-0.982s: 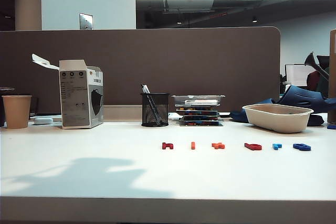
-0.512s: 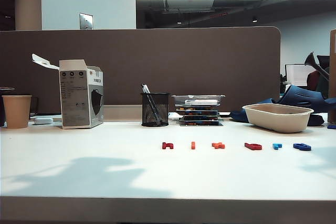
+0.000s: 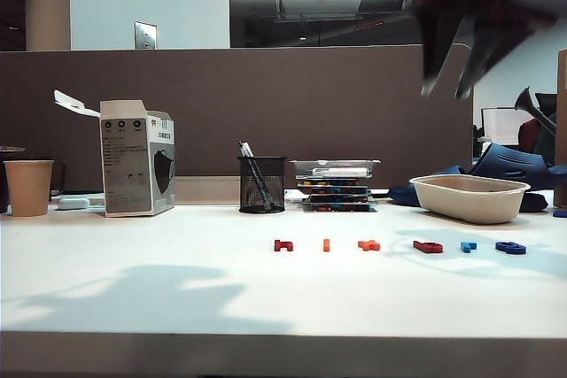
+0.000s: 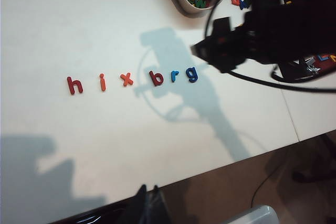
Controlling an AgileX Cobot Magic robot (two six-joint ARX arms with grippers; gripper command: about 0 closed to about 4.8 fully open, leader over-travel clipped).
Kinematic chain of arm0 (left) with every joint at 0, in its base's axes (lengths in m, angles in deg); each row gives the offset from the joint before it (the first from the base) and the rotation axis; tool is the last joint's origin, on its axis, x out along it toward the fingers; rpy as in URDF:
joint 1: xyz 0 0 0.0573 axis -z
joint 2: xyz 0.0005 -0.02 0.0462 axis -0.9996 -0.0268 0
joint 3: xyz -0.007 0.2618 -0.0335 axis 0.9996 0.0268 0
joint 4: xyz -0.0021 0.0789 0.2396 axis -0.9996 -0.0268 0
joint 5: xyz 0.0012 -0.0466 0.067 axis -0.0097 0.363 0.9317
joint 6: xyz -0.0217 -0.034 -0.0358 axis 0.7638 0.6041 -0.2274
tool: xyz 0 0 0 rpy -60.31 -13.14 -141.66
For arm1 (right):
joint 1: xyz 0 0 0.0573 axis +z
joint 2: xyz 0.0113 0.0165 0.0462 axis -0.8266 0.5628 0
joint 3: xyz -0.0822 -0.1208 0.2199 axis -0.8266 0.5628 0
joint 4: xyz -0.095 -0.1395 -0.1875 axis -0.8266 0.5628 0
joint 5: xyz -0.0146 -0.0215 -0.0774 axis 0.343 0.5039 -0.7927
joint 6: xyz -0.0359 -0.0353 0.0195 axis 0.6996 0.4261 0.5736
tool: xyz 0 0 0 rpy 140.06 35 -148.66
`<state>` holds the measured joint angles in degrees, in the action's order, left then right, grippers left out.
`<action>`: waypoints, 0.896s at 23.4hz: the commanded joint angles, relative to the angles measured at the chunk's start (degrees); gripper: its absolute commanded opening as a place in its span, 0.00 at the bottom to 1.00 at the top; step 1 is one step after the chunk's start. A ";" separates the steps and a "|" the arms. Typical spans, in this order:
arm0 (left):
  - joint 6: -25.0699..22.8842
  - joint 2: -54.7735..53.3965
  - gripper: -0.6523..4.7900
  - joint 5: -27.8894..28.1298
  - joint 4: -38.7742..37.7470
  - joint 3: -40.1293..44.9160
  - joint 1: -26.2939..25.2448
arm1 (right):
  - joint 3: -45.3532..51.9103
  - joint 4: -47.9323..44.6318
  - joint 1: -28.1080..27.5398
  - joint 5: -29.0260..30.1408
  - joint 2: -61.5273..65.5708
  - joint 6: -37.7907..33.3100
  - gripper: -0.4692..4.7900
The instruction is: Select the appropriate letters from the row of letter magnets placed on the table to arrange into the word "big".
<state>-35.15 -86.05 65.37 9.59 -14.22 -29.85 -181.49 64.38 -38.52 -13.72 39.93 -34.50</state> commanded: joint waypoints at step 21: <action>-0.02 0.15 0.11 0.13 0.68 -0.13 -0.02 | -0.72 -4.07 4.50 -5.14 18.45 -2.89 0.49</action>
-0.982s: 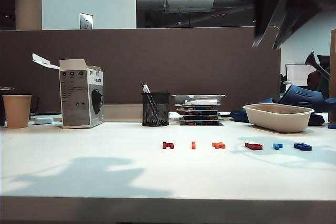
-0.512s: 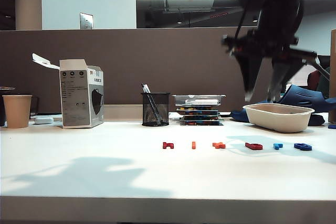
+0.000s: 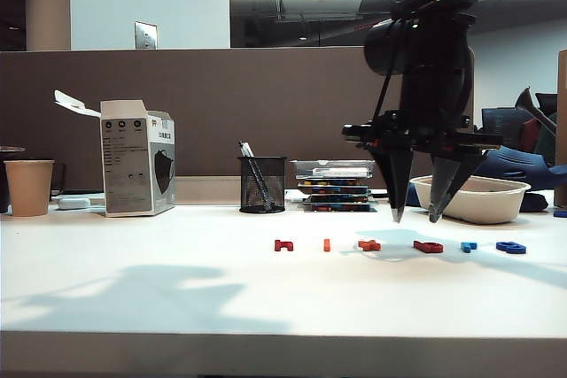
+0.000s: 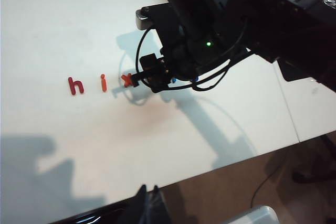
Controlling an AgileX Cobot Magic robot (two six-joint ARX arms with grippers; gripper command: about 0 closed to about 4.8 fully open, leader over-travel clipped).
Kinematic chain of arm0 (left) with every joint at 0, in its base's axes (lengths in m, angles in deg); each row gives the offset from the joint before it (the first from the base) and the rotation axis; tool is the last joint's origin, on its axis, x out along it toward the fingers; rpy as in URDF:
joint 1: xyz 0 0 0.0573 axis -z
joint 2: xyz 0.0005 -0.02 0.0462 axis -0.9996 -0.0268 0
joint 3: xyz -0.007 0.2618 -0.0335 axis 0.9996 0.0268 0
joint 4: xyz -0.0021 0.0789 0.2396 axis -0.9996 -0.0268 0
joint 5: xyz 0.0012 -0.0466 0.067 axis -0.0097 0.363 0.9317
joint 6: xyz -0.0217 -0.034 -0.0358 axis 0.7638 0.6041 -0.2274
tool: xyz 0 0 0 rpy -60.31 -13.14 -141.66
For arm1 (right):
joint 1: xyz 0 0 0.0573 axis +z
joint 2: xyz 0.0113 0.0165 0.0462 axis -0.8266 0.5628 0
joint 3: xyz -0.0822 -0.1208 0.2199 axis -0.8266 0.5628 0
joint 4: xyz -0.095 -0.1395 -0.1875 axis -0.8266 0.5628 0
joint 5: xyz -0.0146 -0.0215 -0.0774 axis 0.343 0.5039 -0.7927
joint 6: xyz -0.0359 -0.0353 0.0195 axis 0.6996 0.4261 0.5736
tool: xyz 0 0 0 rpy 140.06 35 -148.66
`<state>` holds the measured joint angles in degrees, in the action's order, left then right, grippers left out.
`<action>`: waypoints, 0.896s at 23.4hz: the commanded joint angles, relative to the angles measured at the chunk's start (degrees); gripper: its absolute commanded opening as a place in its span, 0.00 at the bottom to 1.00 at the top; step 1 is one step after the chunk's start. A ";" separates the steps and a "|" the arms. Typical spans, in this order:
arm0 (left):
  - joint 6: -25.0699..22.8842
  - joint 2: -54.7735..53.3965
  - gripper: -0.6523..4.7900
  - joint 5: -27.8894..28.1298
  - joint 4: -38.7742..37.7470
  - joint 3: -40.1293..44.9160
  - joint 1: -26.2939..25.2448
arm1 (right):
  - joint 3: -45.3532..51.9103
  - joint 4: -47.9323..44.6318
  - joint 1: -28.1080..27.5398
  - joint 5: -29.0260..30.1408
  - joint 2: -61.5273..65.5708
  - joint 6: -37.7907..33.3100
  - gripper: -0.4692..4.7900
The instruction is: Select the appropriate letters from the row of letter magnets placed on the table to arrange into the word "big".
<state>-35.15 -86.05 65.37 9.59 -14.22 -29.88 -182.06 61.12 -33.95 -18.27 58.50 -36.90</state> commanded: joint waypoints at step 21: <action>-0.02 0.15 0.11 0.15 0.66 -0.13 0.00 | 5.03 -6.34 -1.38 -1.38 0.87 -0.72 0.49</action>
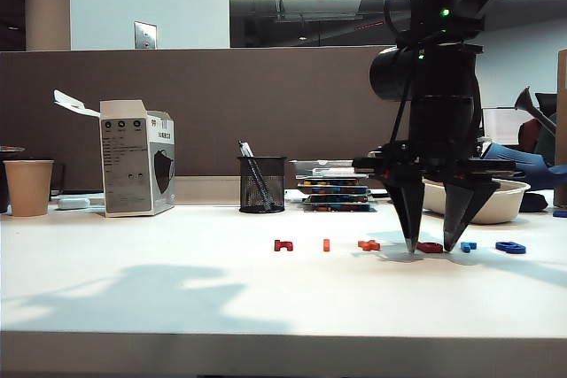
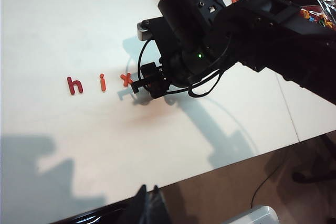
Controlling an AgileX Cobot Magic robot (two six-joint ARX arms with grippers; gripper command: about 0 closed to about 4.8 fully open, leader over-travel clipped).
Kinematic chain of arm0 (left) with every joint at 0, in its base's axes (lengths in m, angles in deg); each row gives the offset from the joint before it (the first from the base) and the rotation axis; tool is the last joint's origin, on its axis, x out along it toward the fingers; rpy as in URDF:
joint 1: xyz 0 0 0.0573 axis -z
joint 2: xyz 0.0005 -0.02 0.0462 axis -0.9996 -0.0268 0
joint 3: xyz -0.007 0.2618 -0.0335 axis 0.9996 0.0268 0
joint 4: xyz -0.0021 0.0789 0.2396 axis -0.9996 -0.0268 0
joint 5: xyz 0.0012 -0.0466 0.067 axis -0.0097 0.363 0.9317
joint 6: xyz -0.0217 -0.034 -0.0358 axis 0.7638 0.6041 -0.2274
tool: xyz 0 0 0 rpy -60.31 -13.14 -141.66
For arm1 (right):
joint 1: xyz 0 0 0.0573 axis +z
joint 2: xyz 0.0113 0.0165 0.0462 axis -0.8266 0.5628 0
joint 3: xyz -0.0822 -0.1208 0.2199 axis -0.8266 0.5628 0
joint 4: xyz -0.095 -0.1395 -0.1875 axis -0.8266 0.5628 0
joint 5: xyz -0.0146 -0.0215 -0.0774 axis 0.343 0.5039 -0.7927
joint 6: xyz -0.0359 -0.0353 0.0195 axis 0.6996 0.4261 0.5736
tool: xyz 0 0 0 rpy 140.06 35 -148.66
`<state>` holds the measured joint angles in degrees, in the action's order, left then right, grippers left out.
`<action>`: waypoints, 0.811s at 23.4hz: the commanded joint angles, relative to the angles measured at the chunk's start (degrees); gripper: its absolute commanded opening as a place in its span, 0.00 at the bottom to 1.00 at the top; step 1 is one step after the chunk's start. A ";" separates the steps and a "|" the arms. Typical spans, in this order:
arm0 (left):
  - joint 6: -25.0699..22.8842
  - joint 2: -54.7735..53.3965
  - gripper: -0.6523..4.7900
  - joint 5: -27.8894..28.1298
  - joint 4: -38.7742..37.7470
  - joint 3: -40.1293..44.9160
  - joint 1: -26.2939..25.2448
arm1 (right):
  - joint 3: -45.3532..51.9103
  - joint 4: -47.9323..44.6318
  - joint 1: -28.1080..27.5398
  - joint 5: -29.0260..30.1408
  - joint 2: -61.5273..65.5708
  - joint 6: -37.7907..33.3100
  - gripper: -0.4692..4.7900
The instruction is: Select the appropriate letters from the row of letter magnets placed on the table to arrange into the word "big".
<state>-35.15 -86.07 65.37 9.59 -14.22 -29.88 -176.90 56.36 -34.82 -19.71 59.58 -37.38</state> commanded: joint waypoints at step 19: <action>-0.02 0.15 0.11 0.15 0.68 -0.13 0.00 | -0.11 -2.40 -2.12 2.47 0.55 -0.17 0.49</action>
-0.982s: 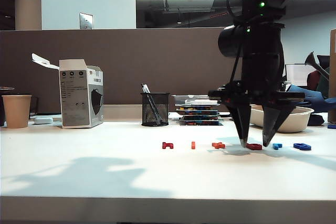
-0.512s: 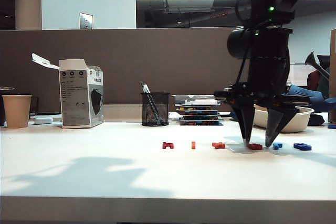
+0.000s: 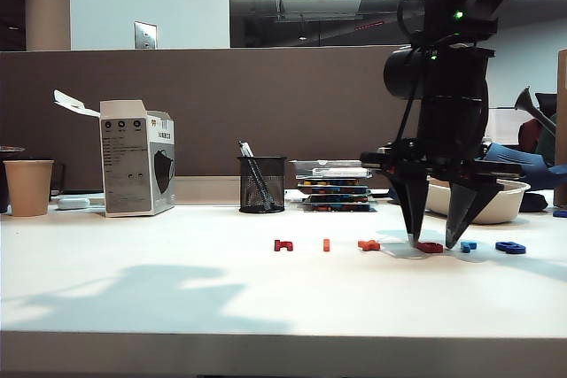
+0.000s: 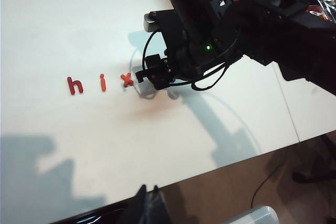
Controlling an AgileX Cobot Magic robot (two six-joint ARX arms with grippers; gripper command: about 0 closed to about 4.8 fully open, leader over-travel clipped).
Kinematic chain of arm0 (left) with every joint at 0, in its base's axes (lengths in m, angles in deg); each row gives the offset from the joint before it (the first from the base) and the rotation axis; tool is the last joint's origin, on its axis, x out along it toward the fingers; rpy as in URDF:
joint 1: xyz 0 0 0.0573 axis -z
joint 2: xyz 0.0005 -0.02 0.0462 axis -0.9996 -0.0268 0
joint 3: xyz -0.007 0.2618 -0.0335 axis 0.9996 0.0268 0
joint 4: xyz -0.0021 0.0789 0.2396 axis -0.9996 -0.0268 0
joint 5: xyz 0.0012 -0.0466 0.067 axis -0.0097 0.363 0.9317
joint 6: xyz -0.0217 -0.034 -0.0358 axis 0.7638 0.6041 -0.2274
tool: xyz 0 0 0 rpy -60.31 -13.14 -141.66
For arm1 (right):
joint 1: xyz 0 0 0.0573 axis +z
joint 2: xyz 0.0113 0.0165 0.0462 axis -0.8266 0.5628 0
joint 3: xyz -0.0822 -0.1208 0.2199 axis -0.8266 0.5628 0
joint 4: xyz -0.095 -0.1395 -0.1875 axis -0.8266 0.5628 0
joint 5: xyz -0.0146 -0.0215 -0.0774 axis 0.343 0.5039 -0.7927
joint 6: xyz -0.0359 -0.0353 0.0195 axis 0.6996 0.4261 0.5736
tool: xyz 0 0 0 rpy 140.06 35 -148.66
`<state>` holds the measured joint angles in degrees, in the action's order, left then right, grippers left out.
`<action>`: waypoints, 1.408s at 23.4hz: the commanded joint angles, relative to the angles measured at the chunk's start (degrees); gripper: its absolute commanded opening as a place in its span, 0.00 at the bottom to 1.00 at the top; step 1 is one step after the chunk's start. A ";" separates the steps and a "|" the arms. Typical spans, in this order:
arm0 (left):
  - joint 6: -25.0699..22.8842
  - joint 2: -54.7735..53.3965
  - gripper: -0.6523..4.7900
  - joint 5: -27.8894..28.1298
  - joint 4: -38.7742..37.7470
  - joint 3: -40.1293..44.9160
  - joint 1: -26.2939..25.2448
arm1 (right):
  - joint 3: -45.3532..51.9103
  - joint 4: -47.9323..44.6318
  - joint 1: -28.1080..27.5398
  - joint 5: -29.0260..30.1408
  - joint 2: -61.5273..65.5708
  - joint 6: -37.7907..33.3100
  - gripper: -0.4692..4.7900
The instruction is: Select the appropriate letters from the row of letter magnets placed on the table to arrange into the word "big".
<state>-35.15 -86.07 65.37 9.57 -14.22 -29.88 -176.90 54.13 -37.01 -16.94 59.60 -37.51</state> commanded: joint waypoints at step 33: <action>-0.02 0.17 0.11 0.15 0.68 -0.13 0.00 | -0.09 2.60 2.34 -1.88 2.51 1.90 0.48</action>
<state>-35.15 -86.07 65.37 9.59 -14.22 -29.88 -177.76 55.79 -34.78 -19.36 60.82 -36.01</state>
